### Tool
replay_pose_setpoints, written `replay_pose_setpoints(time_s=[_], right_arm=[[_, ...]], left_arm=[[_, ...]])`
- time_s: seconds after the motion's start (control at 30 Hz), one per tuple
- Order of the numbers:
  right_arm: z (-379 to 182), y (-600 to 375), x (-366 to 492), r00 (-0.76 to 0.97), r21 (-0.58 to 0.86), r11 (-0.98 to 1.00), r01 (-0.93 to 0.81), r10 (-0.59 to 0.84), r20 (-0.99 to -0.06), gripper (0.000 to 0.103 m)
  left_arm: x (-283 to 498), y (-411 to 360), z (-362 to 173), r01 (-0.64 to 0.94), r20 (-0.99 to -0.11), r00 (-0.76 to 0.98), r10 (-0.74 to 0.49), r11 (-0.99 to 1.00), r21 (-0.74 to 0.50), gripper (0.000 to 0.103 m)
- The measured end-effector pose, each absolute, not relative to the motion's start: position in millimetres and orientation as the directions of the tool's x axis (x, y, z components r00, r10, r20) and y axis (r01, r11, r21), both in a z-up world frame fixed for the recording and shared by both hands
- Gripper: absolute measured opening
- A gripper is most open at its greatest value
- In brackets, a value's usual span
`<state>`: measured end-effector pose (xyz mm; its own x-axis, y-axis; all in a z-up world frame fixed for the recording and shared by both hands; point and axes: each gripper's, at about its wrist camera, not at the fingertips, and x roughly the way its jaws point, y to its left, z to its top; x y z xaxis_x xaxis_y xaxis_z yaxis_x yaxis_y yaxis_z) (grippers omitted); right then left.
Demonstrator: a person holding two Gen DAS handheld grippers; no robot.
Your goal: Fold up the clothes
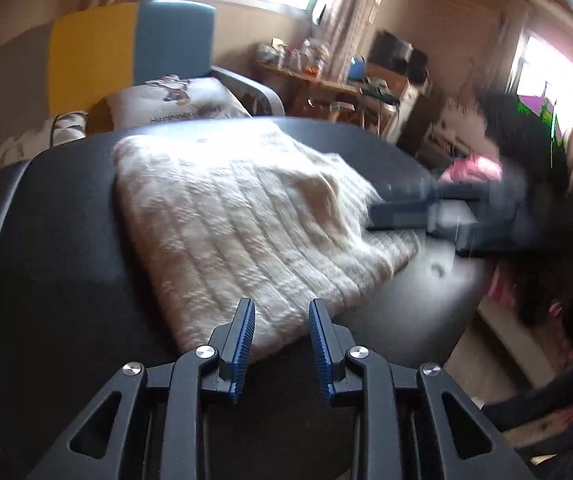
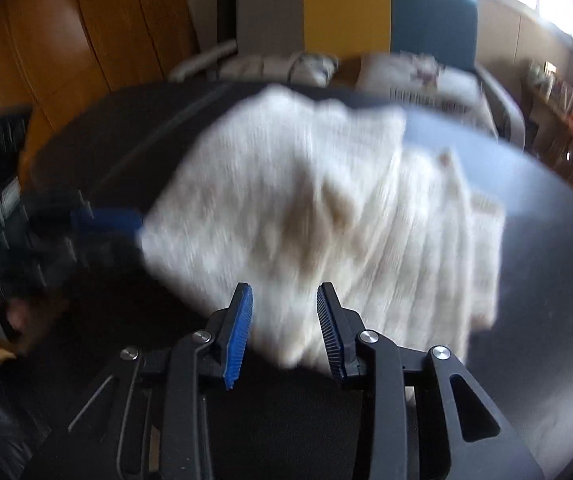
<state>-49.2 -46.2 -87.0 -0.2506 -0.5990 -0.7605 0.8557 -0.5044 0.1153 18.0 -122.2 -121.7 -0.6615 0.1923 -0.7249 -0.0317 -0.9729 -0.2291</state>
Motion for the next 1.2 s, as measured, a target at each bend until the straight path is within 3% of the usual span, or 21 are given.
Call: replay_pose_setpoints(time_s=[0.1, 0.23, 0.3, 0.5, 0.67, 0.77, 0.87, 1.03, 1.2], right_arm=[[-78, -69, -66, -0.280, 0.089, -0.497, 0.863, -0.617, -0.736, 0.037], [-126, -104, -94, -0.224, 0.084, -0.519, 0.851, -0.502, -0.836, 0.037], [-137, -106, -95, -0.210, 0.087, -0.495, 0.864, -0.514, -0.831, 0.037], [-104, -97, -103, -0.194, 0.122, -0.483, 0.867, -0.553, -0.810, 0.037], [-60, -96, -133, -0.247, 0.114, -0.489, 0.865, -0.613, -0.750, 0.037], [-75, -109, -161, -0.238, 0.117, -0.495, 0.861, -0.596, -0.766, 0.037], [-119, -126, -187, -0.184, 0.111, -0.500, 0.859, -0.504, -0.844, 0.037], [-125, -110, -198, -0.141, 0.206, -0.502, 0.840, -0.567, -0.811, 0.037], [-94, -112, -206, -0.180, 0.174, -0.482, 0.859, -0.602, -0.778, 0.037]], left_arm=[[5, -121, -144, -0.002, -0.773, -0.605, 0.192, -0.971, -0.239, 0.028], [11, -136, -138, 0.002, -0.735, -0.624, 0.265, -0.940, -0.341, 0.028], [11, -145, -128, 0.001, -0.724, -0.639, 0.259, -0.941, -0.337, 0.028], [-16, -184, -92, 0.049, -0.655, -0.731, 0.190, -0.943, -0.329, 0.028], [-68, -208, -82, 0.095, -0.666, -0.730, 0.153, -0.942, -0.321, 0.028], [-104, -218, -97, 0.128, -0.720, -0.678, 0.148, -0.941, -0.313, 0.028], [-118, -222, -127, 0.150, -0.781, -0.606, 0.154, -0.942, -0.302, 0.028], [-111, -226, -112, 0.102, -0.738, -0.650, 0.183, -0.941, -0.323, 0.028], [-123, -248, -94, 0.129, -0.708, -0.690, 0.153, -0.936, -0.328, 0.028]])
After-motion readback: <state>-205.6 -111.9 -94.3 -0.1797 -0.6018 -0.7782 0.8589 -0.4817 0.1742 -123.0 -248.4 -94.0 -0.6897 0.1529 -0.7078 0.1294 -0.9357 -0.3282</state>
